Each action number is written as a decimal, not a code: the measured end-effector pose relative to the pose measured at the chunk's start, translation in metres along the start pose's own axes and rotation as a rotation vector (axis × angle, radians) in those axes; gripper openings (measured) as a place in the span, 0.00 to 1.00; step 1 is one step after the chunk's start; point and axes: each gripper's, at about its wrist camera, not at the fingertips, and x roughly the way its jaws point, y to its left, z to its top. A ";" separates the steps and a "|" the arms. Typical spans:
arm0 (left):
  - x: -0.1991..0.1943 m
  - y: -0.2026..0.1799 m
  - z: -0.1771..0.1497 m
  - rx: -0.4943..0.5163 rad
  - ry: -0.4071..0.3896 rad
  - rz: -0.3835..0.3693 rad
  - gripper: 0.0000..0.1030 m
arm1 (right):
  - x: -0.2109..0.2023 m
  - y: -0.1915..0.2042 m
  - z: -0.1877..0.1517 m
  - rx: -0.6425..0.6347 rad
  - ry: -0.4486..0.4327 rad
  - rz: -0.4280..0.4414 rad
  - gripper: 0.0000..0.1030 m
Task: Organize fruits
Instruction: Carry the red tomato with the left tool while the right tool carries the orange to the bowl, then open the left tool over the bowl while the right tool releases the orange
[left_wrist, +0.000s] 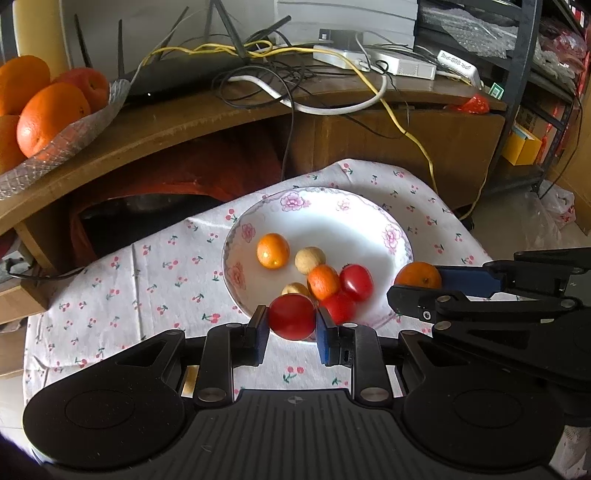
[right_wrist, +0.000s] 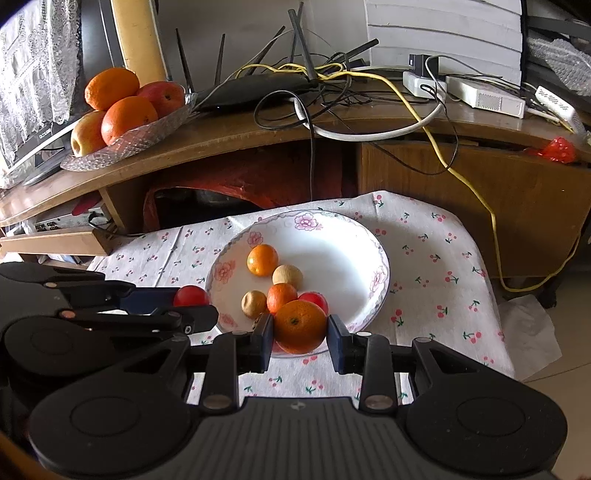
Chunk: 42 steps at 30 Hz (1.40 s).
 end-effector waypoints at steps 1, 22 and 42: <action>0.002 0.000 0.001 -0.002 0.001 0.000 0.32 | 0.003 -0.001 0.001 0.001 0.002 0.000 0.33; 0.057 0.010 0.022 -0.034 0.007 0.013 0.32 | 0.069 -0.026 0.028 0.001 0.005 -0.022 0.33; 0.070 0.019 0.021 -0.057 0.011 0.014 0.41 | 0.091 -0.028 0.029 0.016 0.000 -0.018 0.34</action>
